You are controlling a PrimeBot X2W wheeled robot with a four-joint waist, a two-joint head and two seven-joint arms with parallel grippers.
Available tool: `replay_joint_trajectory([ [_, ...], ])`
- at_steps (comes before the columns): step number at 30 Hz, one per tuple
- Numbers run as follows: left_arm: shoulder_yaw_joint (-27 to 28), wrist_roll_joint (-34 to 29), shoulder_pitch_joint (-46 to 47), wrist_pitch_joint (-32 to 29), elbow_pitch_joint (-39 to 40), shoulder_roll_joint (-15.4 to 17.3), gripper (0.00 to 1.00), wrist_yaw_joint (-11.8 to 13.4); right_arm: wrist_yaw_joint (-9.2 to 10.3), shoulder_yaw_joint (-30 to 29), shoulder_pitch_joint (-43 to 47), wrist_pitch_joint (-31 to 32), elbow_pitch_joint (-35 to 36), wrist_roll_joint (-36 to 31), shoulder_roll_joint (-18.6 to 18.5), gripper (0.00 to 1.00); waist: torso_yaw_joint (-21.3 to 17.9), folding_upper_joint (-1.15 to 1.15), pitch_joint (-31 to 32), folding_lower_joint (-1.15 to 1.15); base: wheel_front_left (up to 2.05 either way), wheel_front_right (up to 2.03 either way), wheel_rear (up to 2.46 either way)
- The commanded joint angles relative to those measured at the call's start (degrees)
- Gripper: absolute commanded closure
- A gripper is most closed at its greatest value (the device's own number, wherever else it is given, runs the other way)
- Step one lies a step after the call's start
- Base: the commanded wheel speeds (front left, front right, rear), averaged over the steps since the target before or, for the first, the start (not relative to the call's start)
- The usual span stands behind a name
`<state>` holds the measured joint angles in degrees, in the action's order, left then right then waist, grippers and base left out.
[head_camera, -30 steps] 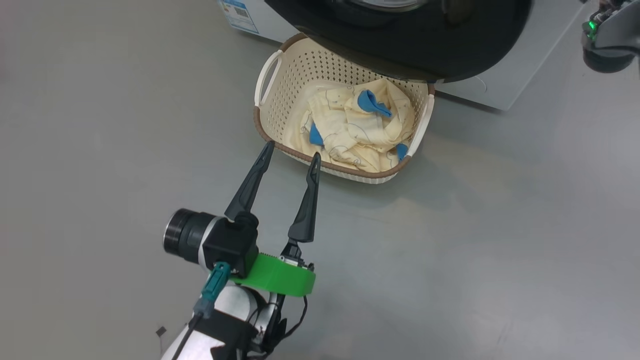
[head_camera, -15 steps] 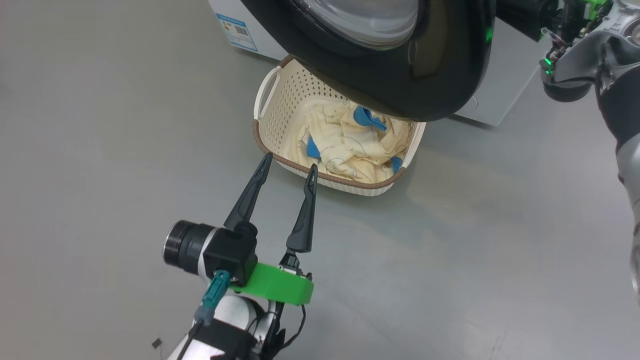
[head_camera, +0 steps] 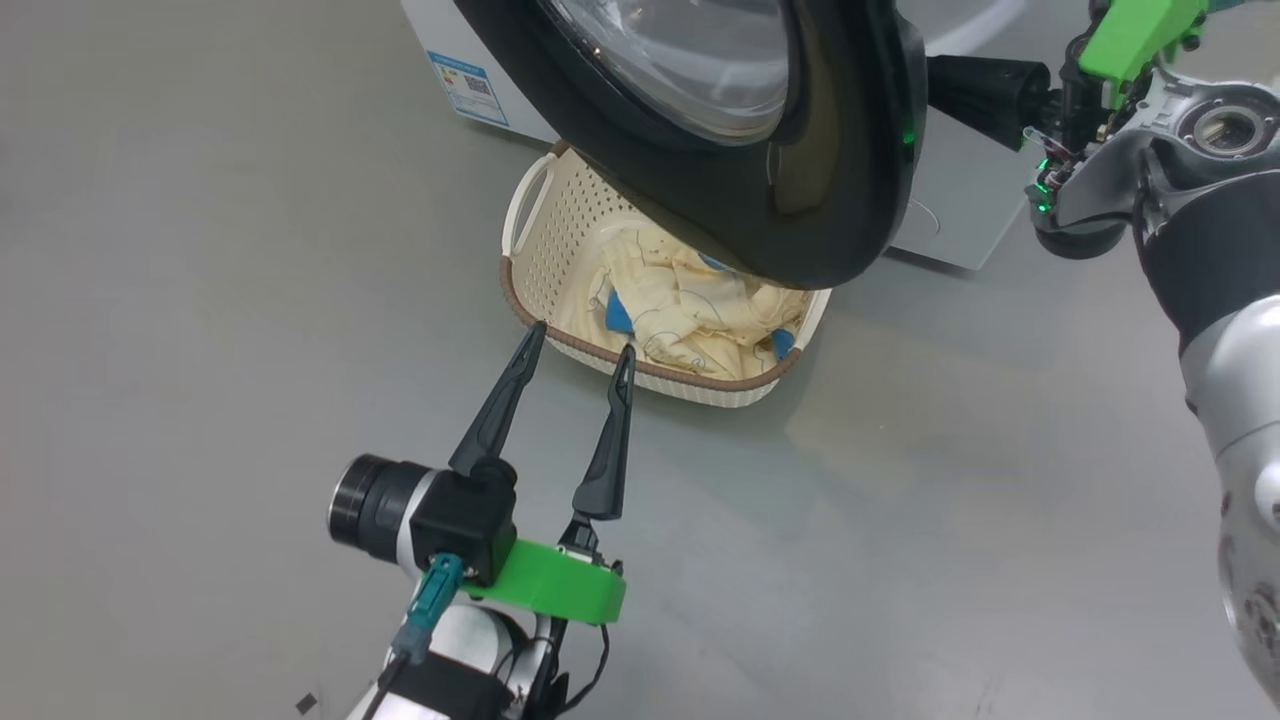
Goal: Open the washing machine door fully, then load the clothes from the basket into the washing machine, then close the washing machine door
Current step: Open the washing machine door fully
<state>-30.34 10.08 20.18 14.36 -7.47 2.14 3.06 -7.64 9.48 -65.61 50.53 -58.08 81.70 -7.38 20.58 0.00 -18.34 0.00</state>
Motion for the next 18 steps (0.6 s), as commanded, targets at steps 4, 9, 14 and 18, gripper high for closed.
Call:
replay_joint_trajectory([
  [4,2.09,-0.81,-0.21,0.63,1.51,0.74,0.0,-0.27,0.15,0.95,1.21,1.39,2.9,0.73,2.44,1.0,-0.11,0.0,0.2,0.0,0.0,0.0,0.0],
  [9,1.9,-1.05,-0.26,0.63,1.52,0.74,0.0,-0.45,0.15,1.15,2.45,2.05,3.99,1.39,3.03,1.0,-0.19,0.0,0.34,0.0,0.0,0.0,0.0],
  [14,1.61,-1.13,-0.37,0.63,1.5,0.74,0.0,-0.61,0.15,1.79,4.03,3.27,5.36,2.39,3.77,1.0,-0.07,0.0,0.58,0.0,0.0,0.0,0.0],
  [18,1.49,-1.14,-0.54,0.63,1.49,0.74,0.0,-0.65,0.15,2.66,5.23,4.09,6.58,3.17,4.15,1.0,0.06,0.0,0.77,0.0,0.0,0.0,0.0],
])
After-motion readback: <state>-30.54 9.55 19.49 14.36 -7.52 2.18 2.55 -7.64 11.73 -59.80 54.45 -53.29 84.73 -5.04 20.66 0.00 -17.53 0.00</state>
